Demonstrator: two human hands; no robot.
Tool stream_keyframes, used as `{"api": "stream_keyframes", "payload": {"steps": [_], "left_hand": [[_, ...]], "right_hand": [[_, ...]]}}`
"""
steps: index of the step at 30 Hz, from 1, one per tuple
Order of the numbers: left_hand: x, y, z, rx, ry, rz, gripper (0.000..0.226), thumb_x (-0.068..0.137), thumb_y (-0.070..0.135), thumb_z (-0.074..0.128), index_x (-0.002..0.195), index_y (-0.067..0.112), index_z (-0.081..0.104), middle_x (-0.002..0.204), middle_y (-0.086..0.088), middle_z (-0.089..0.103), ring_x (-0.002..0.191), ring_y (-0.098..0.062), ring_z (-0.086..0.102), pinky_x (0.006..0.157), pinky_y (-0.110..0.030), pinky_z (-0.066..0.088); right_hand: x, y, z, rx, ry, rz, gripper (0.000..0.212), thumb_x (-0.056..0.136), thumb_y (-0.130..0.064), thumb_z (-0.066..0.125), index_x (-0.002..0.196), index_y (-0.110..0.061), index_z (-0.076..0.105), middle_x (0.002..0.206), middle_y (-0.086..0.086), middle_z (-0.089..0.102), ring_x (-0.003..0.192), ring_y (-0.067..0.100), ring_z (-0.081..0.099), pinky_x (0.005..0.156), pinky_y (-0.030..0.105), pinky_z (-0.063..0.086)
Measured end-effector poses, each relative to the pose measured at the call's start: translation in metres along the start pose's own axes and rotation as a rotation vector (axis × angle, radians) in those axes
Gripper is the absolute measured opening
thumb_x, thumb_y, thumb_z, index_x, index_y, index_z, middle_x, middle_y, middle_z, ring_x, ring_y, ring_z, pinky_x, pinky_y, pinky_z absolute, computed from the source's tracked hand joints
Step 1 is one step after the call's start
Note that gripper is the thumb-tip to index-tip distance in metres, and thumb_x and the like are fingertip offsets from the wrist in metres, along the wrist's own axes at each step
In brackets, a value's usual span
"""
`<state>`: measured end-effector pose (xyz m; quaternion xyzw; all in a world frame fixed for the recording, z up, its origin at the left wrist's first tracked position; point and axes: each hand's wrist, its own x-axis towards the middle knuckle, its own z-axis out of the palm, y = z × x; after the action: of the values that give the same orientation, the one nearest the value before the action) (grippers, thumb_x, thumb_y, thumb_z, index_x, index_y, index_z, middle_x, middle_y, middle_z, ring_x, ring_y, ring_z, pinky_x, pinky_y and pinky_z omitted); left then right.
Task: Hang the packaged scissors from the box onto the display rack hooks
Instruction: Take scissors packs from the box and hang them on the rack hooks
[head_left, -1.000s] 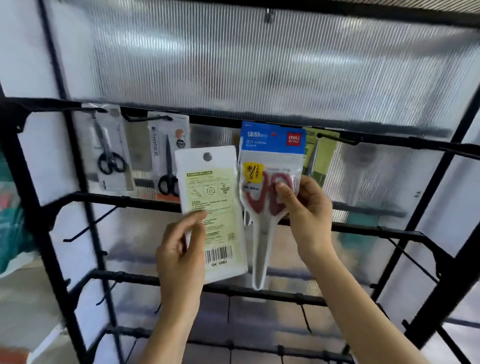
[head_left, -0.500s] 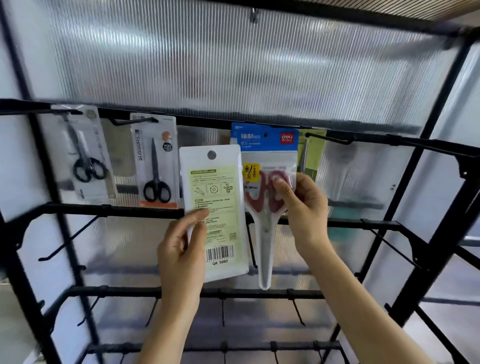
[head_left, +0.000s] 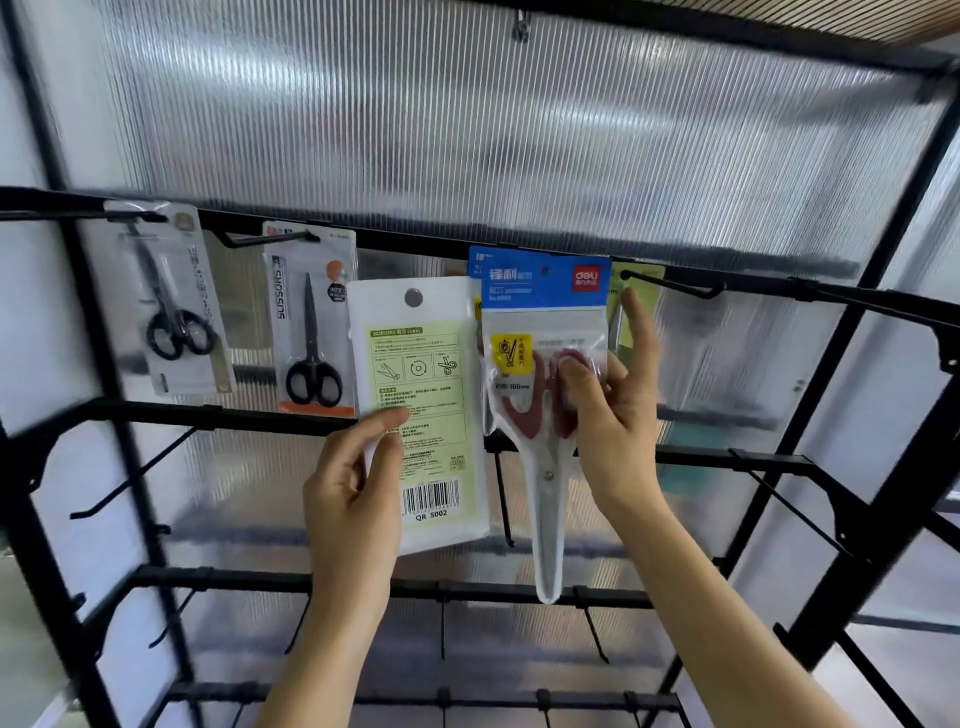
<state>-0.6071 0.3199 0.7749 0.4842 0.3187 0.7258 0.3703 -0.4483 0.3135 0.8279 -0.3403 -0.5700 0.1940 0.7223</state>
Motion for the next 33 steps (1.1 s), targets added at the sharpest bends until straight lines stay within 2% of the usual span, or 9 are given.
{"api": "stream_keyframes", "payload": {"steps": [2, 6, 9, 12, 14, 17, 21, 29, 33], "left_hand": [[0.001, 0.000, 0.002, -0.005, 0.006, -0.006, 0.030, 0.089, 0.001, 0.054, 0.086, 0.029, 0.067, 0.100, 0.012, 0.067, 0.101, 0.003, 0.060, 0.084, -0.006, 0.043], [0.004, 0.000, 0.006, -0.008, 0.002, -0.008, 0.030, 0.089, 0.001, 0.053, 0.086, 0.028, 0.067, 0.102, 0.010, 0.067, 0.100, 0.005, 0.059, 0.082, -0.004, 0.042], [0.005, 0.001, 0.008, -0.018, -0.001, -0.007, 0.029, 0.089, 0.001, 0.052, 0.086, 0.026, 0.067, 0.104, 0.009, 0.067, 0.100, 0.006, 0.059, 0.081, -0.003, 0.042], [0.007, 0.001, 0.010, -0.036, -0.001, -0.015, 0.030, 0.090, 0.001, 0.052, 0.086, 0.027, 0.067, 0.105, 0.008, 0.067, 0.102, 0.004, 0.059, 0.081, -0.004, 0.042], [0.008, 0.001, 0.010, -0.037, -0.007, -0.015, 0.029, 0.090, 0.002, 0.052, 0.086, 0.027, 0.067, 0.106, 0.008, 0.067, 0.102, 0.005, 0.058, 0.080, -0.003, 0.042], [0.009, 0.003, 0.011, -0.040, -0.009, -0.009, 0.028, 0.090, 0.001, 0.051, 0.087, 0.024, 0.067, 0.107, 0.006, 0.066, 0.093, 0.011, 0.059, 0.074, -0.001, 0.042], [0.010, 0.002, 0.010, -0.034, 0.000, 0.002, 0.029, 0.090, 0.000, 0.051, 0.087, 0.025, 0.066, 0.107, 0.005, 0.066, 0.094, 0.009, 0.059, 0.074, -0.002, 0.042], [0.010, 0.004, 0.012, -0.044, 0.000, 0.004, 0.029, 0.090, -0.001, 0.050, 0.087, 0.024, 0.066, 0.107, 0.005, 0.066, 0.088, 0.011, 0.060, 0.070, -0.001, 0.043], [0.011, 0.002, 0.012, -0.036, 0.005, 0.012, 0.030, 0.090, -0.002, 0.050, 0.086, 0.024, 0.066, 0.105, 0.005, 0.066, 0.091, 0.009, 0.060, 0.073, -0.002, 0.043]], "right_hand": [[0.004, -0.005, 0.002, -0.063, -0.056, -0.028, 0.061, 0.094, 0.002, 0.042, 0.125, -0.049, 0.031, 0.083, -0.011, 0.063, 0.067, 0.001, 0.060, 0.060, 0.017, 0.052], [0.014, -0.007, 0.000, -0.164, -0.106, -0.027, 0.057, 0.094, -0.001, 0.038, 0.121, -0.052, 0.040, 0.074, -0.015, 0.060, 0.058, 0.005, 0.055, 0.054, 0.024, 0.052], [0.018, -0.006, 0.000, -0.230, -0.103, -0.015, 0.047, 0.088, -0.011, 0.039, 0.120, -0.044, 0.051, 0.114, -0.001, 0.058, 0.092, 0.012, 0.062, 0.080, 0.042, 0.056], [0.021, -0.009, 0.002, -0.190, -0.136, 0.003, 0.052, 0.092, 0.002, 0.037, 0.125, -0.037, 0.045, 0.114, 0.002, 0.056, 0.072, -0.003, 0.058, 0.063, 0.015, 0.051], [0.022, -0.012, 0.003, -0.163, -0.162, 0.016, 0.057, 0.092, 0.007, 0.036, 0.122, -0.041, 0.041, 0.111, 0.004, 0.054, 0.067, -0.006, 0.054, 0.057, 0.007, 0.045], [0.023, -0.011, 0.002, -0.139, -0.184, 0.013, 0.055, 0.090, 0.000, 0.040, 0.120, -0.046, 0.042, 0.117, -0.004, 0.052, 0.088, 0.007, 0.056, 0.069, 0.013, 0.049], [0.019, -0.010, -0.001, -0.139, -0.231, 0.002, 0.056, 0.086, 0.001, 0.039, 0.121, -0.043, 0.042, 0.107, 0.003, 0.051, 0.061, -0.004, 0.053, 0.055, 0.008, 0.041], [0.020, -0.008, -0.002, -0.128, -0.246, 0.010, 0.065, 0.090, 0.013, 0.036, 0.125, -0.042, 0.036, 0.112, 0.007, 0.047, 0.069, -0.010, 0.054, 0.059, 0.005, 0.044], [0.020, -0.005, -0.003, -0.119, -0.213, -0.001, 0.058, 0.085, 0.000, 0.042, 0.125, -0.042, 0.039, 0.118, -0.001, 0.048, 0.080, -0.004, 0.055, 0.067, 0.008, 0.048]]}}
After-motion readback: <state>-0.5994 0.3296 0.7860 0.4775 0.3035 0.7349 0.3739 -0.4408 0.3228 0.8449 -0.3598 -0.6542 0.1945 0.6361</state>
